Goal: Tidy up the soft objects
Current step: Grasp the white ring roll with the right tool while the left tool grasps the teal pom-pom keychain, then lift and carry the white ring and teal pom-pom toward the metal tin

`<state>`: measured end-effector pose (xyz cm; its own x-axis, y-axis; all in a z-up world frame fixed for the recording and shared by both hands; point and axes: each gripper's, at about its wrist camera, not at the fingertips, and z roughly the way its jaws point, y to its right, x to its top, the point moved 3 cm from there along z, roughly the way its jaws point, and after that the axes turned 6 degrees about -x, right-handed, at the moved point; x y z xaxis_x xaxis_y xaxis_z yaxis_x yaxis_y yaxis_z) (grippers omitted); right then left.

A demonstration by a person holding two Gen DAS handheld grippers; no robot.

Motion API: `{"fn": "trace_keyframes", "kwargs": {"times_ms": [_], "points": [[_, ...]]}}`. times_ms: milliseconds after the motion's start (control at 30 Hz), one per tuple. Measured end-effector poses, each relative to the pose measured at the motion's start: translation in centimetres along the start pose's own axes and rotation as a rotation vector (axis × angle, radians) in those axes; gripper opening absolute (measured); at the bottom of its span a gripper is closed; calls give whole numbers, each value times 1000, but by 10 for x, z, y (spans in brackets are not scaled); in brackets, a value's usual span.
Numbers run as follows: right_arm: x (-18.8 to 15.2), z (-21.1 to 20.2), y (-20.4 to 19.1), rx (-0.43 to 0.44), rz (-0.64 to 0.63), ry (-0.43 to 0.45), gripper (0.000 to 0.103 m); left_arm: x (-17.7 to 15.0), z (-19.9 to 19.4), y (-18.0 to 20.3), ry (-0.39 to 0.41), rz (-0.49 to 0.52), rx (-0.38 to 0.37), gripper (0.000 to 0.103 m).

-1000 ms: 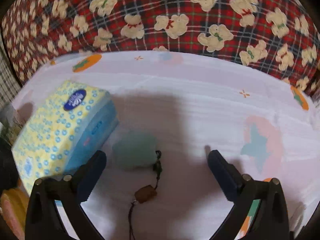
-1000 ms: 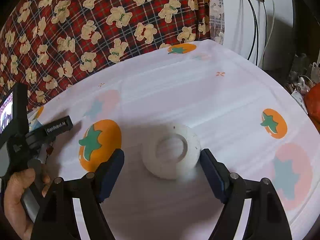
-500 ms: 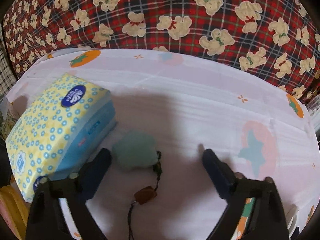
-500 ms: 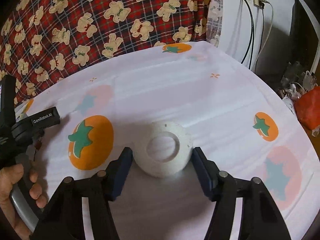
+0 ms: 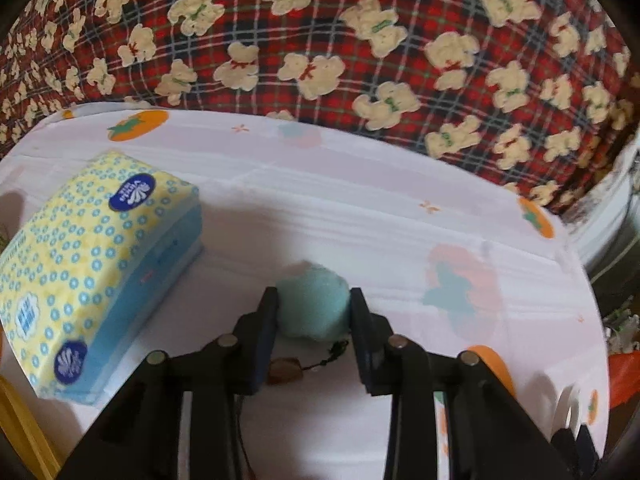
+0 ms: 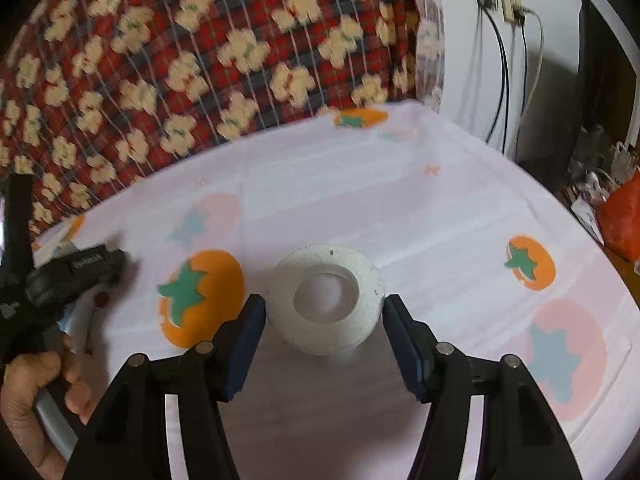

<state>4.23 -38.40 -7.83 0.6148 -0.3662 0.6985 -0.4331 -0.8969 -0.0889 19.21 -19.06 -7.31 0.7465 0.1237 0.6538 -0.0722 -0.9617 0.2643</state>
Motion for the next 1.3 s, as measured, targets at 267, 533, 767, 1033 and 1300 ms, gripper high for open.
{"fn": "trace_keyframes", "kwargs": {"times_ms": [267,533,767,1033,1300], "points": [[1,-50,-10,83,-40,250,63,-23,-47,7,95,97,-141,33],[-8,-74,-28,143,-58,323,63,-38,-91,-12,194,110,-282,33],[-26,-92,-45,182,-24,311,63,-54,-122,-31,216,130,-319,33],[-46,-112,-62,223,-6,299,63,-64,-150,-57,226,132,-342,33],[-61,-128,-82,245,-11,300,63,-71,-173,-77,240,143,-359,33]]}}
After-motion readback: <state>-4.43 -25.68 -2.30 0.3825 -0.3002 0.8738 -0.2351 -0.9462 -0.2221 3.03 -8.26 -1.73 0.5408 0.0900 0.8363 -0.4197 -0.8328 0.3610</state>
